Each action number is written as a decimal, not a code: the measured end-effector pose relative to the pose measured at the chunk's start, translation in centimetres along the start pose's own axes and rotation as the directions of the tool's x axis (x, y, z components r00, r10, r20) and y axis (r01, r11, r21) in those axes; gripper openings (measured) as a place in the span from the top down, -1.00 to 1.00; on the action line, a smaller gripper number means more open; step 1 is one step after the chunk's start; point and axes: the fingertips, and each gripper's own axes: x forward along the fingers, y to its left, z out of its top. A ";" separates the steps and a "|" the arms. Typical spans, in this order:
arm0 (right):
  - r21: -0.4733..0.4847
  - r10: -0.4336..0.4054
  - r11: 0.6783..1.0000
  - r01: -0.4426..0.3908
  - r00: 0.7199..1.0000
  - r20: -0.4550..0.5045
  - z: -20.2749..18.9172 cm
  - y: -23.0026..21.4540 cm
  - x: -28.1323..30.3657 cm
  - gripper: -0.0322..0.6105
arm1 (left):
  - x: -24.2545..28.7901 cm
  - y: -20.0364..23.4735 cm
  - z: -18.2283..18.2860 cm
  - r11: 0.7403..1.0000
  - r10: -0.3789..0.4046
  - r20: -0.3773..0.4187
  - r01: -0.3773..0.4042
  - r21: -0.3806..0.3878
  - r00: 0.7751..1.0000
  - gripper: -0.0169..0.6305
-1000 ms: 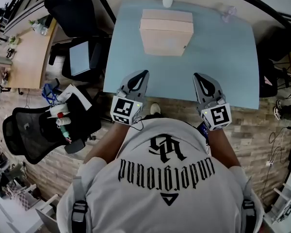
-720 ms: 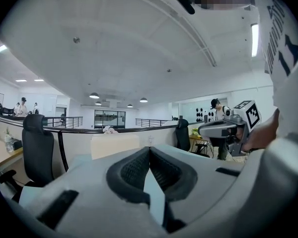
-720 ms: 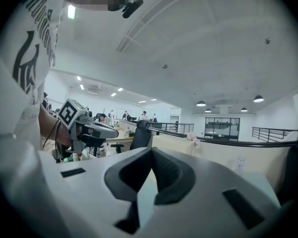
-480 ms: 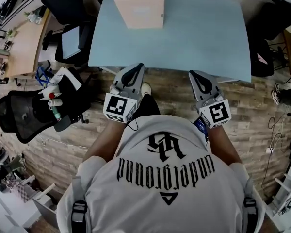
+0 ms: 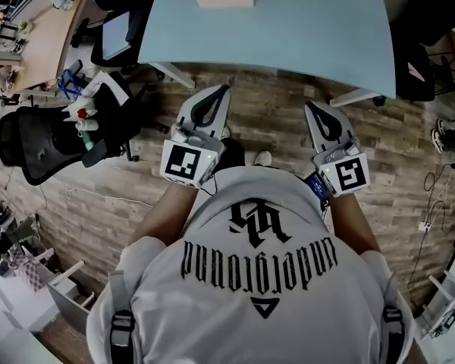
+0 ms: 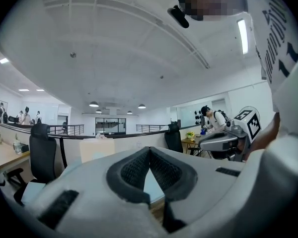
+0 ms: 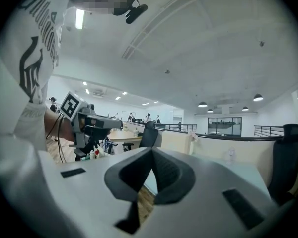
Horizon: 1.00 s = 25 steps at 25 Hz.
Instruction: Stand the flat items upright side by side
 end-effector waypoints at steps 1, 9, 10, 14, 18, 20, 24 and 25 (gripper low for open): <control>-0.005 0.002 1.000 -0.002 1.000 0.003 0.2 0.4 -0.5 0.89 | -0.6 -0.3 0.0 1.000 0.001 0.008 -0.002 0.013 1.000 0.95; -0.044 0.030 0.999 -0.029 0.999 0.012 1.5 4.4 -2.3 0.89 | -4.6 -0.5 -0.1 0.999 0.044 0.017 -0.044 -0.012 0.999 0.95; -0.043 0.034 0.999 -0.033 0.999 0.012 1.6 4.8 -2.3 0.89 | -5.1 -0.3 -0.1 0.999 0.052 0.016 -0.052 -0.016 0.999 0.95; -0.032 0.038 0.999 -0.038 0.999 0.019 1.9 5.9 -1.9 0.89 | -7.2 1.1 -0.6 0.997 0.075 0.031 -0.076 0.031 0.997 0.95; -0.043 0.072 0.997 -0.071 0.997 0.023 2.5 7.8 -0.7 0.89 | -9.4 2.8 -1.3 0.993 0.117 0.030 -0.118 0.012 0.993 0.95; -0.054 0.082 0.995 -0.081 0.996 0.019 2.7 8.3 -0.2 0.89 | -10.1 3.3 -1.5 0.992 0.130 0.026 -0.130 0.001 0.991 0.95; -0.057 0.089 0.995 -0.087 0.996 0.022 3.0 8.8 0.7 0.89 | -10.9 4.2 -1.6 0.990 0.140 0.031 -0.140 -0.008 0.990 0.95; -0.058 0.091 0.994 -0.089 0.996 0.026 3.0 8.9 0.8 0.89 | -11.1 4.4 -1.7 0.990 0.143 0.031 -0.143 -0.009 0.989 0.95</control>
